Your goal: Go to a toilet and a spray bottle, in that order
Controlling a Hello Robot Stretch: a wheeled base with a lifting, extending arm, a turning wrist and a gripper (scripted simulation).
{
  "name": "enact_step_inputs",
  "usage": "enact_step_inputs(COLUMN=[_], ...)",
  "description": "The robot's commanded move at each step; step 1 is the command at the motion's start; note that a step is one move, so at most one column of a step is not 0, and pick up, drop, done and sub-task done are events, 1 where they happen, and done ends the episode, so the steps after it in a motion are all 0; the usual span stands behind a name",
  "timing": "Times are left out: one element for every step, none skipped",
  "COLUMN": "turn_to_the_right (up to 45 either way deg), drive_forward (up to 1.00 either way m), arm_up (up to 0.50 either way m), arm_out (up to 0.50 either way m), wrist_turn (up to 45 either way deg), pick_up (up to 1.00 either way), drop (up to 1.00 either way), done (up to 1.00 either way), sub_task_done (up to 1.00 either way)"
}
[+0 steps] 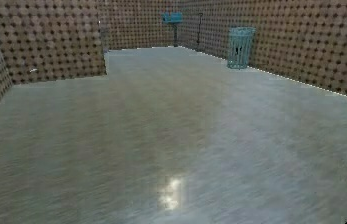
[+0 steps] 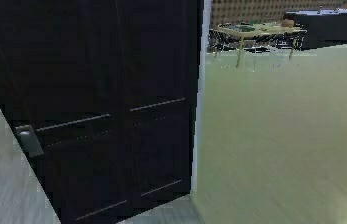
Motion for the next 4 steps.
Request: enact_step_inputs(turn_to_the_right=[0.0,24.0,0.0,39.0], drive_forward=[0.45,0.0,0.6,0.0], arm_up=[0.0,0.0,0.0,0.0], arm_out=[0.0,0.0,0.0,0.0], wrist_turn=[0.0,0.0,0.0,0.0], pick_up=[0.0,0.0,0.0,0.0], drop=[0.0,0.0,0.0,0.0], done=[0.0,0.0,0.0,0.0], sub_task_done=[0.0,0.0,0.0,0.0])
